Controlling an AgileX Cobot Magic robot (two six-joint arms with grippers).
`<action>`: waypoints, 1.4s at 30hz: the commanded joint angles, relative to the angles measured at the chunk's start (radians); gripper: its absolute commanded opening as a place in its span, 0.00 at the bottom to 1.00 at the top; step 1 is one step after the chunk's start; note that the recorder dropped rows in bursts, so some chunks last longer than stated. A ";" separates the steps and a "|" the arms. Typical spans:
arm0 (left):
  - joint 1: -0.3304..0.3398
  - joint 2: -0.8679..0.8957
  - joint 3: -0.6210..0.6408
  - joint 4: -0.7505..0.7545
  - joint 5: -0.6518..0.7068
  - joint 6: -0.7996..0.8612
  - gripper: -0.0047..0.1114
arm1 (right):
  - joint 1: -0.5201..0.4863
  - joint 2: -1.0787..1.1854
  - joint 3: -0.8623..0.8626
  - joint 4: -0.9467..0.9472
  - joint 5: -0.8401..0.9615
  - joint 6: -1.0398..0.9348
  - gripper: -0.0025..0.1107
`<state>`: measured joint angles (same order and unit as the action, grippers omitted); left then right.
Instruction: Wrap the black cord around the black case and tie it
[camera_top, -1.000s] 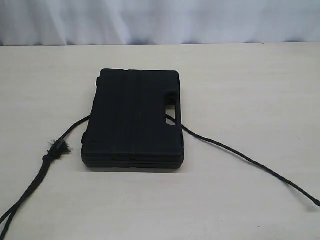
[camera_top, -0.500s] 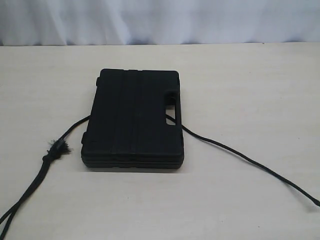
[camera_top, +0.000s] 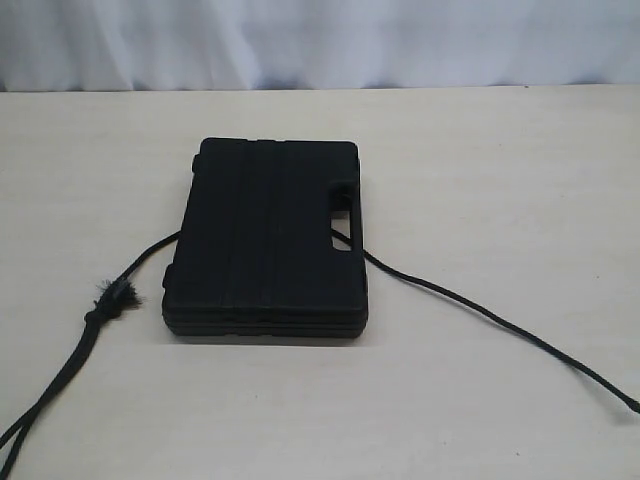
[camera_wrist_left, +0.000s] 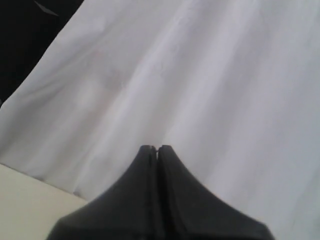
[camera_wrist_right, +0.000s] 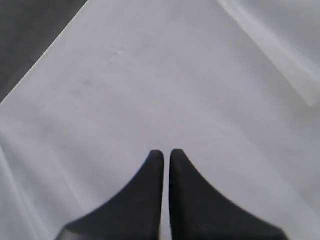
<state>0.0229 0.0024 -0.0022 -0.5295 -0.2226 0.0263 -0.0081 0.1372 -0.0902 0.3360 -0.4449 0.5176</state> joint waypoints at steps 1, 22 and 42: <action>0.001 -0.002 0.002 -0.004 -0.077 -0.026 0.04 | -0.002 0.234 -0.216 -0.377 0.115 0.166 0.06; 0.001 0.103 -0.221 0.221 0.105 -0.052 0.04 | 0.324 1.474 -1.164 -0.411 1.295 -0.371 0.15; -0.001 0.923 -0.426 -0.286 0.570 0.708 0.04 | 0.484 1.869 -1.387 -0.383 1.226 -0.232 0.42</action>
<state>0.0229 0.8908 -0.4212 -0.6321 0.3266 0.5211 0.4723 1.9587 -1.4451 -0.0223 0.7791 0.2481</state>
